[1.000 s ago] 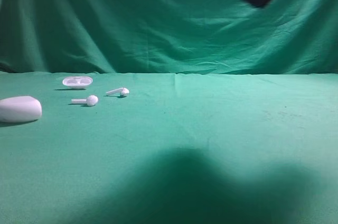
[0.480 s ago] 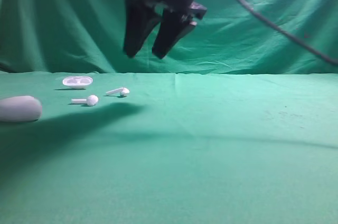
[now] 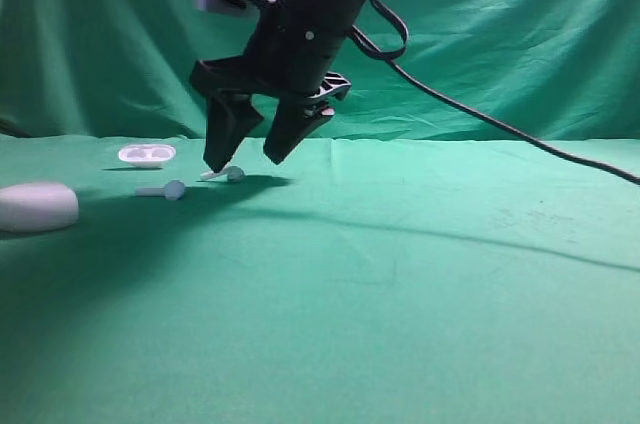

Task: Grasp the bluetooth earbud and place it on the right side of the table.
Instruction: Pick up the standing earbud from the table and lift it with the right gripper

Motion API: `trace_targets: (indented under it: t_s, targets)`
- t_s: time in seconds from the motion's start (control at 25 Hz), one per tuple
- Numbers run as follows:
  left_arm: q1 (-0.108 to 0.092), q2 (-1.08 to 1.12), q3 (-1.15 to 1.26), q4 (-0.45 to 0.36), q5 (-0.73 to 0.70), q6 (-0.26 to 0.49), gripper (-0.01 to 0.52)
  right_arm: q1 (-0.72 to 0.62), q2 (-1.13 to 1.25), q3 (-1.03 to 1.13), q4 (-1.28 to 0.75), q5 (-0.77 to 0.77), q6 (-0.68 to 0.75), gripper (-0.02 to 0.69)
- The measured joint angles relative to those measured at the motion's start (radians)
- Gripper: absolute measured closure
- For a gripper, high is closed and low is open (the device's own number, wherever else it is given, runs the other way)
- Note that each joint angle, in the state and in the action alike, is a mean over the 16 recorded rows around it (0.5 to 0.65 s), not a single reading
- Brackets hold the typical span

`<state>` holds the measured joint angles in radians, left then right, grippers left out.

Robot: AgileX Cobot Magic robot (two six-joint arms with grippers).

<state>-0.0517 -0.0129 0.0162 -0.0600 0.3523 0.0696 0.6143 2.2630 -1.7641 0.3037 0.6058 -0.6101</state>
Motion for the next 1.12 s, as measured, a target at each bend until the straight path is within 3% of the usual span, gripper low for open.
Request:
trace_targets:
  t_s: [0.28, 0.4, 0.92, 1.12]
  targets:
    - [0.000, 0.000, 0.000, 0.000, 0.000, 0.000, 0.514, 0.000, 0.032, -0.009, 0.018, -0.051, -0.002, 0.204]
    - [0.000, 0.000, 0.000, 0.000, 0.000, 0.000, 0.514, 0.000, 0.038, -0.011, 0.025, -0.054, -0.003, 0.238]
    - [0.000, 0.000, 0.000, 0.000, 0.000, 0.000, 0.514, 0.000, 0.020, -0.019, 0.022, 0.026, -0.002, 0.585]
    - [0.000, 0.000, 0.000, 0.000, 0.000, 0.000, 0.514, -0.005, -0.040, -0.020, 0.003, 0.081, 0.032, 0.653]
